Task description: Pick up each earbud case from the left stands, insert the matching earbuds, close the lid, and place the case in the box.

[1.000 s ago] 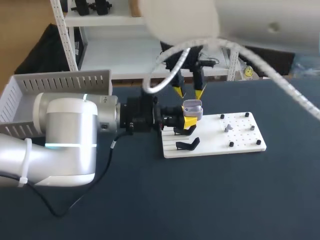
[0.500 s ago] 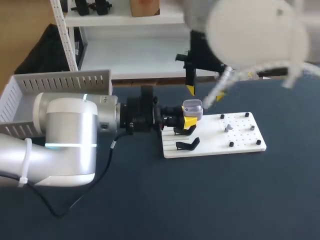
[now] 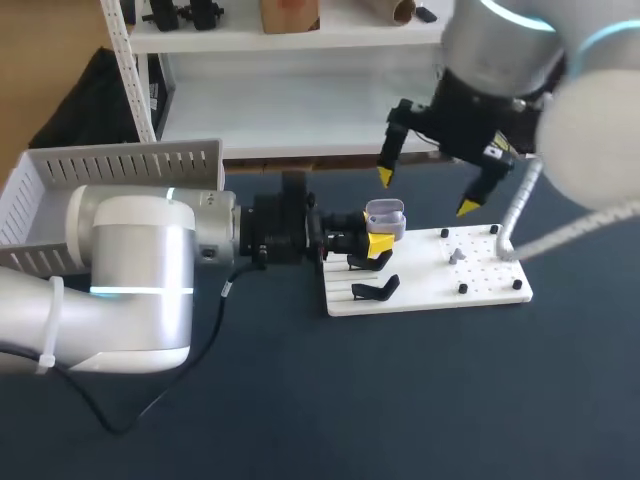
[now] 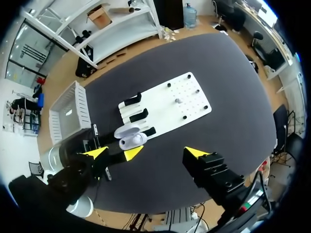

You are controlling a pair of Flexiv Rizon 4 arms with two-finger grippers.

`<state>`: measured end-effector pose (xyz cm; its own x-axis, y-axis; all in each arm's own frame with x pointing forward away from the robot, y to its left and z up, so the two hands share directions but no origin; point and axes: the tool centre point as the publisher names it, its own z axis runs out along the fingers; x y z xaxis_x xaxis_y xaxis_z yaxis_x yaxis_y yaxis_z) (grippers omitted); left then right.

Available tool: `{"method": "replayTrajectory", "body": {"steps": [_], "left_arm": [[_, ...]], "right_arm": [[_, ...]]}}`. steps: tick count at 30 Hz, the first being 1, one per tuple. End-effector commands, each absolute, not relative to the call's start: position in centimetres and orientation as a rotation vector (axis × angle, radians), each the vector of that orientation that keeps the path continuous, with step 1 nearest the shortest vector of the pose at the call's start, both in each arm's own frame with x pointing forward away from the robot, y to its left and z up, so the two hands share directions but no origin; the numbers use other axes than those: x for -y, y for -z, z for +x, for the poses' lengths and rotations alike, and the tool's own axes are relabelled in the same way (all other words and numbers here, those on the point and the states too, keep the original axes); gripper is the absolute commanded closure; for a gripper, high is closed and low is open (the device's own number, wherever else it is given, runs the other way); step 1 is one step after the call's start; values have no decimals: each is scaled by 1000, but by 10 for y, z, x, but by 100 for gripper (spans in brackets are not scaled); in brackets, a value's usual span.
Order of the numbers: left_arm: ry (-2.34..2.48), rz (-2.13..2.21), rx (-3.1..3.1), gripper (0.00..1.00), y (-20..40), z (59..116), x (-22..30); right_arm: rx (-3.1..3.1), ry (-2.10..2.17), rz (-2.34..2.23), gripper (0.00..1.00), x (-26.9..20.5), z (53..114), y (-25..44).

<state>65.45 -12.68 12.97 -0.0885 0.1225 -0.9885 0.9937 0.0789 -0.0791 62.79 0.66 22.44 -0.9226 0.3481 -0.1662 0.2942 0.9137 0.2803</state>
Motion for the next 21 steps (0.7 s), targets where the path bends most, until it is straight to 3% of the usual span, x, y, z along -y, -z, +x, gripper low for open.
{"method": "replayTrajectory", "body": {"steps": [1, 10, 21], "left_arm": [[1151, 1202, -1398, 100, -129, 654, 127], [1151, 1202, -1398, 100, -129, 654, 127], [1151, 1202, -1398, 100, -129, 654, 127]], "right_arm": [[-2765, -570, 506, 0, 10, 628, -207], [-2709, -570, 585, 0, 45, 649, -173], [-2741, -566, 323, 0, 60, 670, -108]]}}
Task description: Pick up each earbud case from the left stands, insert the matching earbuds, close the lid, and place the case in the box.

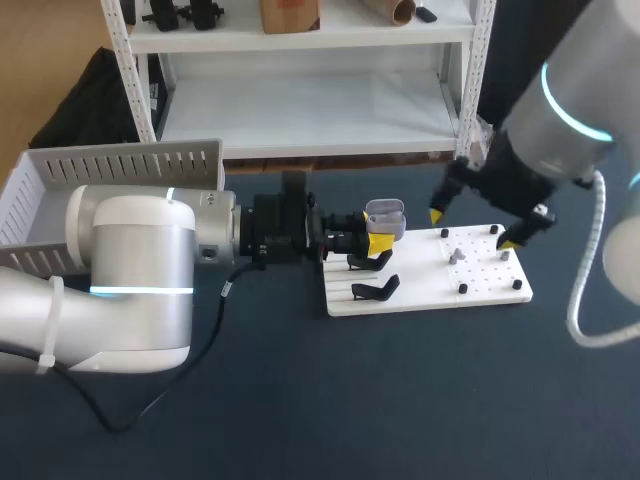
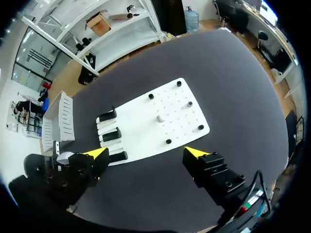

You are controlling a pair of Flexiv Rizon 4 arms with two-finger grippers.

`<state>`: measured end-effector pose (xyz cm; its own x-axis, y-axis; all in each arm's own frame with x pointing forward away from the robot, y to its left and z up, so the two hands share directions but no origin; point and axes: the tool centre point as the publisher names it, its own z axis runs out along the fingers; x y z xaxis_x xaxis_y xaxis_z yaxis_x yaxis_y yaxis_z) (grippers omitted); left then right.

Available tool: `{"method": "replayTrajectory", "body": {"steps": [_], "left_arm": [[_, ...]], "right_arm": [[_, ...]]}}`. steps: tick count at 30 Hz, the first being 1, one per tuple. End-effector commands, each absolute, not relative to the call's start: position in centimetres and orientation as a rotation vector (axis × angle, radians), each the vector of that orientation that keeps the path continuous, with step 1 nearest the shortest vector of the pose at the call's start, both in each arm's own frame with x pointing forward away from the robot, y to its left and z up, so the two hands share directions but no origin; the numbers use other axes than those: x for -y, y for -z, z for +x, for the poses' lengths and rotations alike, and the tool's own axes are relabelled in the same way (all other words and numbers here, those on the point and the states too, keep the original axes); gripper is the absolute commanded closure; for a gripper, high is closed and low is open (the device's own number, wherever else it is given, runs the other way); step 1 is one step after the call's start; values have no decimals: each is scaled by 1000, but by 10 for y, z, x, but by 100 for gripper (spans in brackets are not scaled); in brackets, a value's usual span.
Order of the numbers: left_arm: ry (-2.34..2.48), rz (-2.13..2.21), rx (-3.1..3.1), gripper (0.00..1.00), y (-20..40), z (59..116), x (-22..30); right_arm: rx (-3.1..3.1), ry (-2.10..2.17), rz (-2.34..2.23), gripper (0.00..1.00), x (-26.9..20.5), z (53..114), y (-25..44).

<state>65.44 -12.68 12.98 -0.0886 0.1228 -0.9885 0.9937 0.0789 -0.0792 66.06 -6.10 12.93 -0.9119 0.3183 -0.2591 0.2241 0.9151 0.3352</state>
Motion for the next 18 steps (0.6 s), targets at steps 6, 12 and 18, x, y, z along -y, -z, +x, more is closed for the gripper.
{"method": "replayTrajectory", "body": {"steps": [6, 12, 18], "left_arm": [[1151, 1202, -1398, 100, -129, 654, 127], [1151, 1202, -1398, 100, -129, 654, 127], [1151, 1202, -1398, 100, -129, 654, 127]], "right_arm": [[-2722, -506, 294, 0, 59, 676, -93], [-2722, -506, 294, 0, 59, 676, -93], [-2722, -506, 294, 0, 59, 676, -93]]}}
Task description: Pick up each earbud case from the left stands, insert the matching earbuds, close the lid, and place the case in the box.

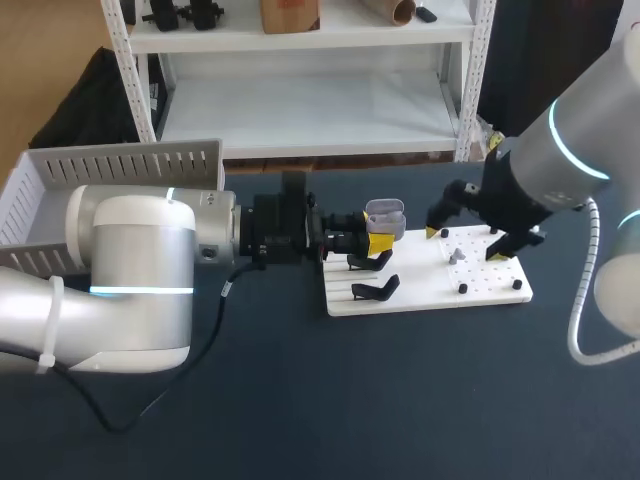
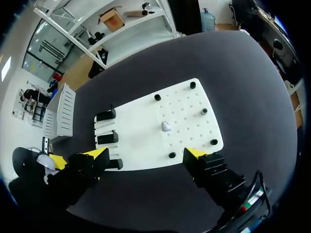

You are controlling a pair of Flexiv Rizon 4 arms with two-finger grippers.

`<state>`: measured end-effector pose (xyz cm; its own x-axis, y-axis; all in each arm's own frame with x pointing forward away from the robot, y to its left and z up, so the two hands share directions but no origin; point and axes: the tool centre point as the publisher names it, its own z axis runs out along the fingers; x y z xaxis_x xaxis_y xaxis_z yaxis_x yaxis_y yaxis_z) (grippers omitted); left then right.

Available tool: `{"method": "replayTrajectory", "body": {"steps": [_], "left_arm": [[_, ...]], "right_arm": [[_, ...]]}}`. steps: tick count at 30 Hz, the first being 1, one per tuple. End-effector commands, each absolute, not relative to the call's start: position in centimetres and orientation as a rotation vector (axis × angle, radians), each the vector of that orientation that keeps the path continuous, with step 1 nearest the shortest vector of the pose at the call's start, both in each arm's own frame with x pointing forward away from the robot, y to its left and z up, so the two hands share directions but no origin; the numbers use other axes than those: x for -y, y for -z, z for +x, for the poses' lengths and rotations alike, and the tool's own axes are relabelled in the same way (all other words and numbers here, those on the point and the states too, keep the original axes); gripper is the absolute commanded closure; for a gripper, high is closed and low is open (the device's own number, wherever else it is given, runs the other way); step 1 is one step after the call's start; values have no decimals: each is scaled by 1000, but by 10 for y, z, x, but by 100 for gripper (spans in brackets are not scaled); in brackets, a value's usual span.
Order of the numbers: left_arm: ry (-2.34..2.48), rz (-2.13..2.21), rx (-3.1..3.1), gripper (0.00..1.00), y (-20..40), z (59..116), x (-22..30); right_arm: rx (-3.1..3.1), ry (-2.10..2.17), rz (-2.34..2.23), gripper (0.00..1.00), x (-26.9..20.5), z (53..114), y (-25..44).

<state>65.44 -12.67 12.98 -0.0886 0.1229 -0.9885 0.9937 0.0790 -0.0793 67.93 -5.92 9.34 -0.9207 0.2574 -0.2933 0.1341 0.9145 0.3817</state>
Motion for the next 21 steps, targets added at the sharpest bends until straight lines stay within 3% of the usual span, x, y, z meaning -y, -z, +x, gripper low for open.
{"method": "replayTrajectory", "body": {"steps": [1, 12, 13, 14, 17, 21], "left_arm": [[1151, 1202, -1398, 100, -129, 654, 127], [1151, 1202, -1398, 100, -129, 654, 127], [1151, 1202, -1398, 100, -129, 654, 127], [1151, 1202, -1398, 100, -129, 654, 127], [1151, 1202, -1398, 100, -129, 654, 127], [1151, 1202, -1398, 100, -129, 654, 127]], "right_arm": [[-2722, -506, 294, 0, 59, 676, -93], [-2750, -512, 286, 0, 68, 689, -62], [-2760, -501, 276, 5, 68, 690, -61], [-2770, -490, 266, 20, 67, 691, -59], [-2796, -460, 291, 50, 66, 694, -57], [-2830, -401, 313, 57, 65, 697, -58]]}}
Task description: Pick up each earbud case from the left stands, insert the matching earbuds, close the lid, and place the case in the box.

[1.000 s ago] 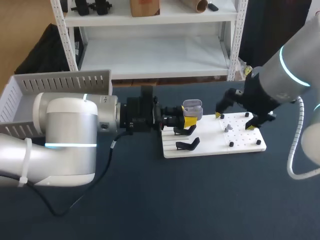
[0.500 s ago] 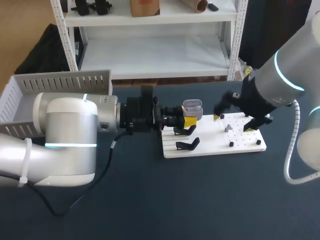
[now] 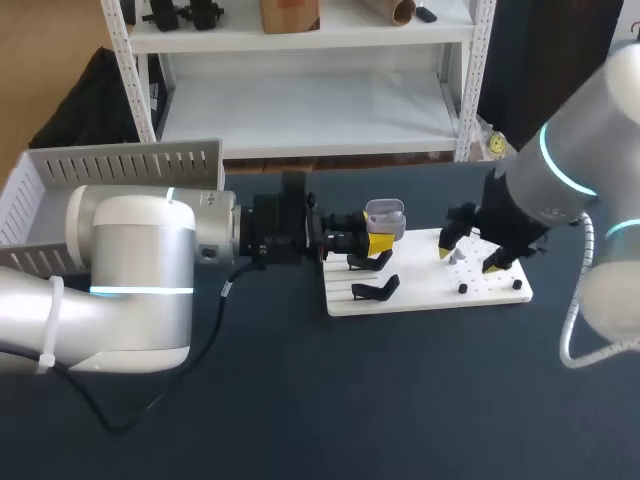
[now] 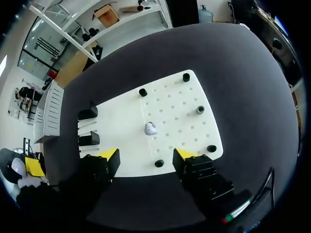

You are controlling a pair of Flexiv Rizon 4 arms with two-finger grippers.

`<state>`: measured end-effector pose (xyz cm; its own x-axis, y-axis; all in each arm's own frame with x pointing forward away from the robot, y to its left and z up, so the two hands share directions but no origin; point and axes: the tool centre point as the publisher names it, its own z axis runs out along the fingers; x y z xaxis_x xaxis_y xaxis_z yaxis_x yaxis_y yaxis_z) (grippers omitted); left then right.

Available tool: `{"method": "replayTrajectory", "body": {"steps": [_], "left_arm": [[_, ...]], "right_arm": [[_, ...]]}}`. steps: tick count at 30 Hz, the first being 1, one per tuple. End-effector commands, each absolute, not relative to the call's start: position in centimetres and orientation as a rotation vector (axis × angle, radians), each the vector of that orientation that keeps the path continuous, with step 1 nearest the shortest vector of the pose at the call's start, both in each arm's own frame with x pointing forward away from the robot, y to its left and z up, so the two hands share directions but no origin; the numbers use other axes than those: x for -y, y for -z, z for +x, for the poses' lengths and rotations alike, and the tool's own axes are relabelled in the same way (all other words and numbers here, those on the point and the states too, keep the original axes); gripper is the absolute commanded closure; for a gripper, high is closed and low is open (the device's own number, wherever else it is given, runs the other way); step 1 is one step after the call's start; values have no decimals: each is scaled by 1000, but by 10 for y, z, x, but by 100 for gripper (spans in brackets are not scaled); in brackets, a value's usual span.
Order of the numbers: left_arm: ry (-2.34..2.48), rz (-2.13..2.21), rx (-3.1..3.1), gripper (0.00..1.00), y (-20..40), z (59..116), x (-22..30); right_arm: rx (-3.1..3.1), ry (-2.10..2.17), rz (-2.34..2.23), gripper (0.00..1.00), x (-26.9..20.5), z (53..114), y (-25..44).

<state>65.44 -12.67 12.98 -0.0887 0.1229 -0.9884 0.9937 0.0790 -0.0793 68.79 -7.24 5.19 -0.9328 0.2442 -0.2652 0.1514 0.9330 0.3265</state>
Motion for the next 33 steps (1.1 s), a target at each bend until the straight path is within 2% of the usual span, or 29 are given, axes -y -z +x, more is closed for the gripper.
{"method": "replayTrajectory", "body": {"steps": [1, 33], "left_arm": [[1151, 1202, -1398, 100, -129, 654, 127], [1151, 1202, -1398, 100, -129, 654, 127]], "right_arm": [[-2836, -388, 317, 58, 64, 698, -58], [-2923, -307, 356, 58, 68, 708, -28]]}}
